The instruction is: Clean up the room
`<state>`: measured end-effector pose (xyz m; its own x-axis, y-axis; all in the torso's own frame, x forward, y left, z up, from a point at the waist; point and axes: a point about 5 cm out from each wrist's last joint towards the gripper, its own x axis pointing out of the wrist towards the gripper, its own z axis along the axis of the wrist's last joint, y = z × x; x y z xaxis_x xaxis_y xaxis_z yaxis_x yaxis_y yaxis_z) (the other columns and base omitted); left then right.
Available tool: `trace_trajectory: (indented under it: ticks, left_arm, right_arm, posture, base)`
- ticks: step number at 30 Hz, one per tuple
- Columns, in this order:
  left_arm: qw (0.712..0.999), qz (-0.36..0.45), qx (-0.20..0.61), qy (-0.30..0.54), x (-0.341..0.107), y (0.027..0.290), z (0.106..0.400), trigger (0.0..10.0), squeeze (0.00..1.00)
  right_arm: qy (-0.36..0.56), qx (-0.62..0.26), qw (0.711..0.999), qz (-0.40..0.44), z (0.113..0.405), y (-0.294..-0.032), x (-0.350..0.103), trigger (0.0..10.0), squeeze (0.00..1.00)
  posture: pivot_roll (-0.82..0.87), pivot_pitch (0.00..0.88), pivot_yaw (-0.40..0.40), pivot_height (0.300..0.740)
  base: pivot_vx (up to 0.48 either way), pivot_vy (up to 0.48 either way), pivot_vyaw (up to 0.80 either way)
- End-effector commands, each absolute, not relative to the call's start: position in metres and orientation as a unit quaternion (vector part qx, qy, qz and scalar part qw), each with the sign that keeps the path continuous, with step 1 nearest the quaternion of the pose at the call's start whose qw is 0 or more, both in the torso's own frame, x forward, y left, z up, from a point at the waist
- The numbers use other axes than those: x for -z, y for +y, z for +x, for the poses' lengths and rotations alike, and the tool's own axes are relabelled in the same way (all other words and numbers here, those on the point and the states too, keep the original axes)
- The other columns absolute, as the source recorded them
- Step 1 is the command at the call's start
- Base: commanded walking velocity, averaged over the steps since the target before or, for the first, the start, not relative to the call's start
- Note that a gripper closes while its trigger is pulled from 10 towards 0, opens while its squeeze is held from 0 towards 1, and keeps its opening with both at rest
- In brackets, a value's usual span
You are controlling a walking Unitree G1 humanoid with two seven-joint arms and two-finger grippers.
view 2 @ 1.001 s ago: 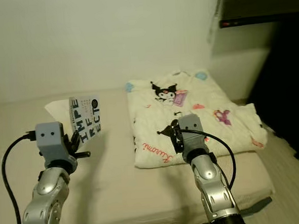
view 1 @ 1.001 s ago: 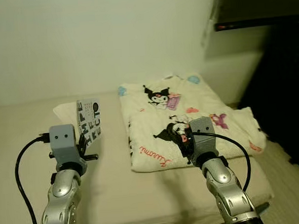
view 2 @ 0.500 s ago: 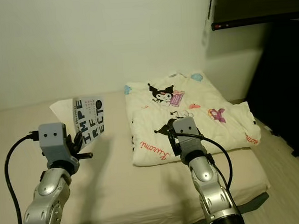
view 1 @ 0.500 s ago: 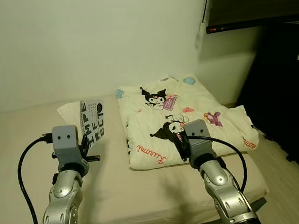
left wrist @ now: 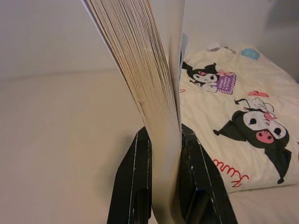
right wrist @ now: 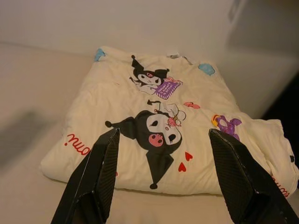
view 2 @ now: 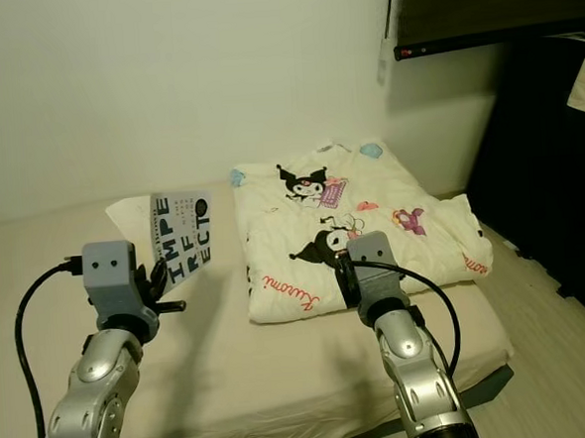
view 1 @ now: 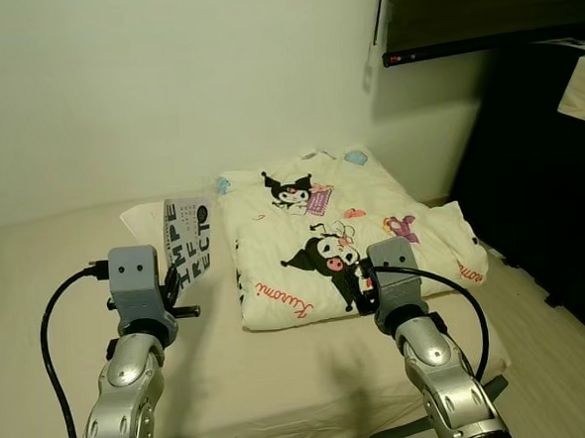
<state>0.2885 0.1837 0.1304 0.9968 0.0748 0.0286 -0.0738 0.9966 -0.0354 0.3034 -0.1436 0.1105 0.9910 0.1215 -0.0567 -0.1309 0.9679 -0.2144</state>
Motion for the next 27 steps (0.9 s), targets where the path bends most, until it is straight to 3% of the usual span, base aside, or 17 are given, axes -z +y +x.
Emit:
trace_trajectory:
  ticks: [1, 4, 27]
  left_arm:
    - [0.999, -0.012, -0.038, -0.027, -0.1343, 0.1844, 0.2874, 10.0, 0.00]
    - [0.999, -0.013, -0.039, -0.026, -0.1341, 0.1844, 0.2873, 10.0, 0.00]
    - [0.999, -0.005, -0.044, -0.029, -0.1338, 0.1825, 0.2877, 10.0, 0.00]
  right_arm:
    - [0.036, -0.070, 0.992, -0.102, 0.3017, -0.1414, -0.1043, 10.0, 0.00]
    - [0.037, -0.072, 0.991, -0.103, 0.3018, -0.1410, -0.1044, 10.0, 0.00]
    - [0.036, -0.083, 0.986, -0.140, 0.3061, -0.1433, -0.1096, 10.0, 0.00]
  posture:
    - [-0.07, 0.060, -0.009, 0.740]
    - [-0.07, 0.060, -0.009, 0.740]
    - [-0.09, 0.060, -0.022, 0.740]
  base:
    - [0.000, 0.000, 0.00]
    - [0.000, 0.000, 0.00]
    - [0.000, 0.000, -0.80]
